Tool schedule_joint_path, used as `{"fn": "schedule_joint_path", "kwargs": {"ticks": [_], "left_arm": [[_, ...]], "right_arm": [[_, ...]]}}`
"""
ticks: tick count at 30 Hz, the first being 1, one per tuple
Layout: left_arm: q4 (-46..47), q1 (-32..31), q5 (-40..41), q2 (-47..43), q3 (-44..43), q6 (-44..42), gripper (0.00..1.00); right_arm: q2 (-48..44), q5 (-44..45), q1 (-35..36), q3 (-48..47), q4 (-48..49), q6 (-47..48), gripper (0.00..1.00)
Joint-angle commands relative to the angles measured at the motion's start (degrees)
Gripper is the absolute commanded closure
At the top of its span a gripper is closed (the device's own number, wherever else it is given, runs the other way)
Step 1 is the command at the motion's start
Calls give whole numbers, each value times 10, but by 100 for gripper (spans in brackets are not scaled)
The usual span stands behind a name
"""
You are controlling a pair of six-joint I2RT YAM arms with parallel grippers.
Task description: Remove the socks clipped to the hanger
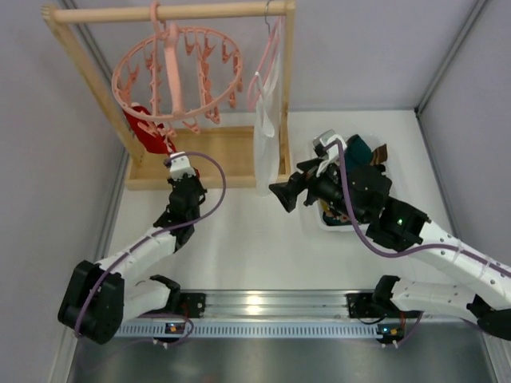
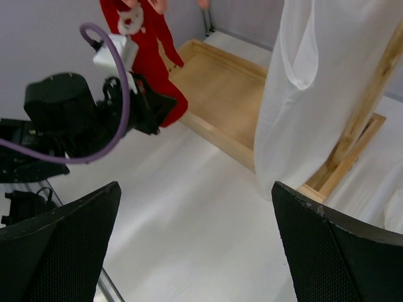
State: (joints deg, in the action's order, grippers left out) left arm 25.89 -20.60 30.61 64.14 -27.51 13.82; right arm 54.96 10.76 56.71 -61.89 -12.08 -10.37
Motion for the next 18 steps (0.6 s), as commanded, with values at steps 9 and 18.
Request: {"fn": "schedule_joint_path", "kwargs": {"ticks": [9, 18], "left_arm": [[34, -237, 249, 51, -74, -78, 100], [34, -312, 312, 102, -124, -119, 100]], "right_arm": [[143, -78, -5, -203, -3, -35, 3], [345, 55, 46, -488, -156, 27, 18]]}}
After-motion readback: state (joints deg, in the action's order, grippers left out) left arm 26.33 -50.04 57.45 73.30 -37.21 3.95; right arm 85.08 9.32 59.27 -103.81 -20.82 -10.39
